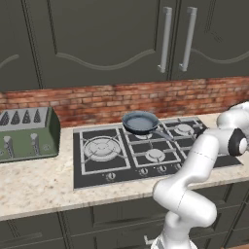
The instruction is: Pick up the butter stick and place it in the pan. Then turn on the burner for the pan.
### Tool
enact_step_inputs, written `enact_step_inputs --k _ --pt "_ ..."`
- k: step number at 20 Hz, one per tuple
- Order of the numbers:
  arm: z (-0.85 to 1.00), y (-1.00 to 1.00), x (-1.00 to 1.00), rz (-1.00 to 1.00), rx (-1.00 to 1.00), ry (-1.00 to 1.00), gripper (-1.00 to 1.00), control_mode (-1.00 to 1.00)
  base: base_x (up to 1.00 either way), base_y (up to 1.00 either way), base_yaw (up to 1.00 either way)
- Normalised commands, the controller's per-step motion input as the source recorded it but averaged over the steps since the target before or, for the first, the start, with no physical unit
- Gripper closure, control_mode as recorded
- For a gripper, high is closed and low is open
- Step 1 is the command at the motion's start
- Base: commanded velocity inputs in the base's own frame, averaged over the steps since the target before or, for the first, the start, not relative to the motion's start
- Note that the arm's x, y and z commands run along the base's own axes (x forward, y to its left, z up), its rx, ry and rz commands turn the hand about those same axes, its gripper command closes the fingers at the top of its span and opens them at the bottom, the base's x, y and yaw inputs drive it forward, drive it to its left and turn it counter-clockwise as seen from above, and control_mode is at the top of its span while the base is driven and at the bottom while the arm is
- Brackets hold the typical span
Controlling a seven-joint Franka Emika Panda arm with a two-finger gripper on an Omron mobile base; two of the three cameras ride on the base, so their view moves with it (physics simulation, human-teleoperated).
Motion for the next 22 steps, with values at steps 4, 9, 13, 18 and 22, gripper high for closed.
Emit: enact_step_inputs --k 4,9,13,18,22 --pt "-0.08 -0.16 0.00 0.00 0.00 0.01 -1.00 -1.00 0.00 0.00 0.00" --pt "-0.14 -0.03 0.00 0.00 0.00 0.01 -1.00 -1.00 0.00 0.00 0.00" --pt "-0.25 0.00 0.00 0.00 0.00 0.02 -1.00 -1.00 0.00 0.00 0.00" --pt "-0.06 0.00 0.00 0.00 0.00 0.01 1.00 -1.00 0.00 0.00 0.00" --pt "0.00 0.00 0.00 0.00 0.00 0.00 1.00 -1.00 0.00 0.00 0.00"
